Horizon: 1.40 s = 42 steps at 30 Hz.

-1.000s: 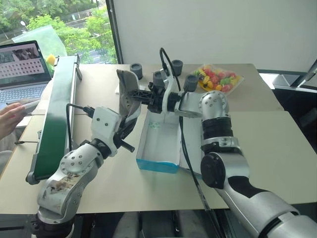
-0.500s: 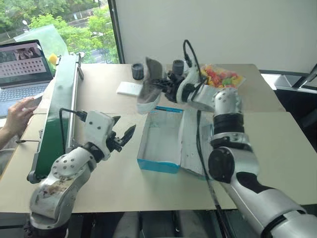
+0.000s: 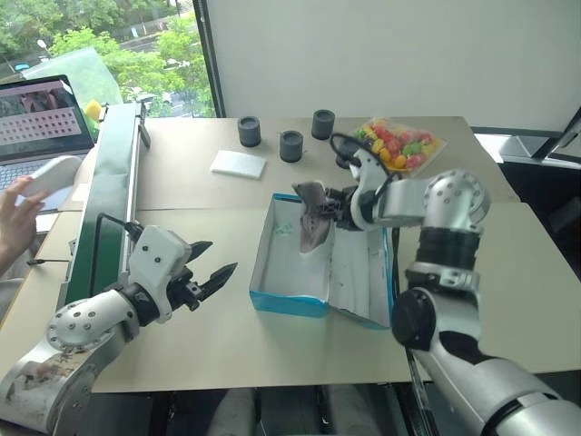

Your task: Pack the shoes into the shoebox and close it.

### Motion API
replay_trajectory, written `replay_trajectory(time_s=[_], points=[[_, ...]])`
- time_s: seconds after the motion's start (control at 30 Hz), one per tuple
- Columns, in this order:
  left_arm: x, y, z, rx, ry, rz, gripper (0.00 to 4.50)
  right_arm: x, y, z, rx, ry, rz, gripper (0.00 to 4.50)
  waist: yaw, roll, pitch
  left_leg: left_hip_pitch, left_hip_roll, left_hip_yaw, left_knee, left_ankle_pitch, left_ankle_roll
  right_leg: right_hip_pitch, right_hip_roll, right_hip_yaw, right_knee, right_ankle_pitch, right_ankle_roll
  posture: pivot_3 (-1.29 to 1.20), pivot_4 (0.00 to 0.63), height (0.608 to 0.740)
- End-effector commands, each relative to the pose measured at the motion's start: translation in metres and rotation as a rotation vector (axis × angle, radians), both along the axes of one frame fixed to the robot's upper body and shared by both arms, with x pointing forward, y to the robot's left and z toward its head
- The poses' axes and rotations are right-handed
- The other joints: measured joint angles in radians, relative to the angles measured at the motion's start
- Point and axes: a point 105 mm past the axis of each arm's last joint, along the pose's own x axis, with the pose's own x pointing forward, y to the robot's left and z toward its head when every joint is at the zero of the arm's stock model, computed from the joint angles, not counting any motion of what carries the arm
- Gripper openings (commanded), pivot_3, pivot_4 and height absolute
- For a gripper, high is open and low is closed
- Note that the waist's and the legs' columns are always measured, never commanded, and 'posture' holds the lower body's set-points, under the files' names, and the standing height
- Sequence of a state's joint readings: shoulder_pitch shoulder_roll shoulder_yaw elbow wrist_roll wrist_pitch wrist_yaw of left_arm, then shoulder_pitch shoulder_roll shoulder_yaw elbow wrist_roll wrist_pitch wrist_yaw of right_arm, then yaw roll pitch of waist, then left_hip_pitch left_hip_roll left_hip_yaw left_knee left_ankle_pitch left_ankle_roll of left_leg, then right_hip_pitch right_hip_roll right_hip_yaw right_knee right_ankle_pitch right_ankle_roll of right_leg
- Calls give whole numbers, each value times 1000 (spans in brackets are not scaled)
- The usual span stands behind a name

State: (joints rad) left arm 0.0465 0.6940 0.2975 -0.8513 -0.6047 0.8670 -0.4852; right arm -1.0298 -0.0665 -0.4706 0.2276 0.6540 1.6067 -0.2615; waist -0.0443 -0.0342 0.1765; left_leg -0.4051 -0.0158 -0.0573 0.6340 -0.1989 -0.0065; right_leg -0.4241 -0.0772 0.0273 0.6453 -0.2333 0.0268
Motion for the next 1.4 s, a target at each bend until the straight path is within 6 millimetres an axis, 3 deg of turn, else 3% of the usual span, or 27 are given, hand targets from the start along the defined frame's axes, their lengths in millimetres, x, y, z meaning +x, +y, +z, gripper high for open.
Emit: replay_trajectory(time_s=[0.03,0.2,0.57,0.63,0.93,1.4], points=[[-7,1,7,32,-31,-65,3097,-3,-3,6,-8,-50,-66,402,-2,0,0,0,0,0,0,0,0,-1,0,0,0,0,0,0,150,740],[-6,10,9,59,-42,-105,3097,-8,-7,-2,-60,-55,-136,402,-1,1,0,0,0,1,-1,0,0,-1,0,1,0,0,0,0,150,740],[8,20,13,145,-55,-245,3097,-19,8,-9,-76,-70,-135,402,-1,1,1,0,0,2,-1,0,0,-1,0,1,-1,0,0,0,150,740],[12,19,15,145,-64,-255,3178,-19,8,-7,-66,-75,-142,1352,-1,1,1,0,0,1,-1,0,0,-1,0,1,0,0,0,0,150,740],[15,13,14,140,-69,-274,3178,-18,11,1,-47,-93,-130,4373,-4,1,1,1,1,2,-1,0,1,-1,1,2,0,0,0,0,150,740],[19,20,17,117,-102,-176,3178,-7,23,65,-145,-379,14,4480,-3,2,1,0,1,2,-1,0,1,-1,1,2,-1,0,1,0,150,740]])
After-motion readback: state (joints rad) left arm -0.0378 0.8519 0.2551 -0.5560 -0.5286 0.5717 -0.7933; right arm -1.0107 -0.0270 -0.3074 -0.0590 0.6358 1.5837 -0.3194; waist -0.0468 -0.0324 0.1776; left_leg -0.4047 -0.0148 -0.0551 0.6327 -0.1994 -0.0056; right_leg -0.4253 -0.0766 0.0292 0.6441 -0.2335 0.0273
